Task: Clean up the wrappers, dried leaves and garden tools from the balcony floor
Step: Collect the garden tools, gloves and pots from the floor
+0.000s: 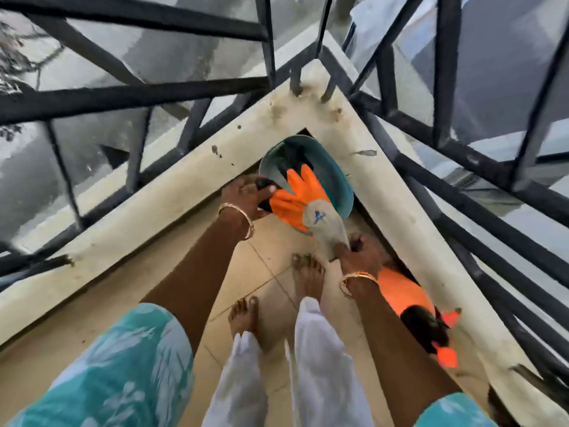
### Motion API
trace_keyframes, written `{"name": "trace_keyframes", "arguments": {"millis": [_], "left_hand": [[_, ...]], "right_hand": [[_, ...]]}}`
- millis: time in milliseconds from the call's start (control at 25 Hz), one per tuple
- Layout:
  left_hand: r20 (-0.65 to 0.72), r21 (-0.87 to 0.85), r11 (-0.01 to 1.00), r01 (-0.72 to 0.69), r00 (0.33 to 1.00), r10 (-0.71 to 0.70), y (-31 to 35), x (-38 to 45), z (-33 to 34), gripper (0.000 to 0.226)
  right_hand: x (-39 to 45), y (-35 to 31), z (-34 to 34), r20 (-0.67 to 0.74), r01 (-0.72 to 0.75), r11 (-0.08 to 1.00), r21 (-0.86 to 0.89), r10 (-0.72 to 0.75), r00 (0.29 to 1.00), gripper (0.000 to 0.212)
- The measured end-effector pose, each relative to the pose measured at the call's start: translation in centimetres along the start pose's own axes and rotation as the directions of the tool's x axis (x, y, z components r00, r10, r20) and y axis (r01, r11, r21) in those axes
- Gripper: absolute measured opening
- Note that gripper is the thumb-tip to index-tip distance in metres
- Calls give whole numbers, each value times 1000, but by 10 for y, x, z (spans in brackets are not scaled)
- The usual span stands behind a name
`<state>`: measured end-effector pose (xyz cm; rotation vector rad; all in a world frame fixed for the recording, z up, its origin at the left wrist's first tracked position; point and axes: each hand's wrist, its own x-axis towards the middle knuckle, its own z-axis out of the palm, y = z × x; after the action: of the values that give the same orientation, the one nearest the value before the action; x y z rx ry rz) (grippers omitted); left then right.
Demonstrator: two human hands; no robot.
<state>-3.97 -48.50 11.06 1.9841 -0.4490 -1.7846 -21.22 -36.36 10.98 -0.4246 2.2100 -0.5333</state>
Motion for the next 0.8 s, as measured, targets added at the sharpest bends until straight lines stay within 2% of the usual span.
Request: {"name": "trace_keyframes", "arguments": {"millis": [80,160,240,360,440,520,560,600,680,760,800], "left_hand": [[-6,27,999,-35,999,35,1,40,13,23],[-16,45,995,-89,996,90,-1,72,20,22],[-7,60,988,-144,989,145,-2,98,27,20],[-5,58,977,-205,979,205,2,119,40,29],[-17,78,965,-252,967,254,1,132,47,32],[-1,195,939,-283,957,289,-5,144,51,38],[28,314,903,-295,953,302,-9,147,52,42],[56,470,822,-320,941,334,-14,148,53,44],[98,718,585,-377,887,452,-27,139,54,47],[115,826,400,-398,813,571,-46,127,55,49],[153,856,319,-406,789,596,-55,122,55,49]], "right_hand": [[34,1,19,35,38,994,-101,-35,999,27],[61,4,35,62,114,980,-163,-105,993,8],[82,5,49,98,201,946,-256,-181,979,17],[104,5,68,157,301,864,-404,-259,953,22],[113,1,78,175,312,823,-475,-260,950,23],[120,3,87,200,273,814,-513,-195,960,29],[123,3,89,203,244,812,-531,-158,966,36],[130,10,93,203,229,790,-568,-135,970,43],[131,-1,90,207,249,738,-627,-150,967,46],[124,-20,90,342,308,707,-637,-99,935,17],[122,-30,93,430,399,630,-666,-113,896,15]]}}
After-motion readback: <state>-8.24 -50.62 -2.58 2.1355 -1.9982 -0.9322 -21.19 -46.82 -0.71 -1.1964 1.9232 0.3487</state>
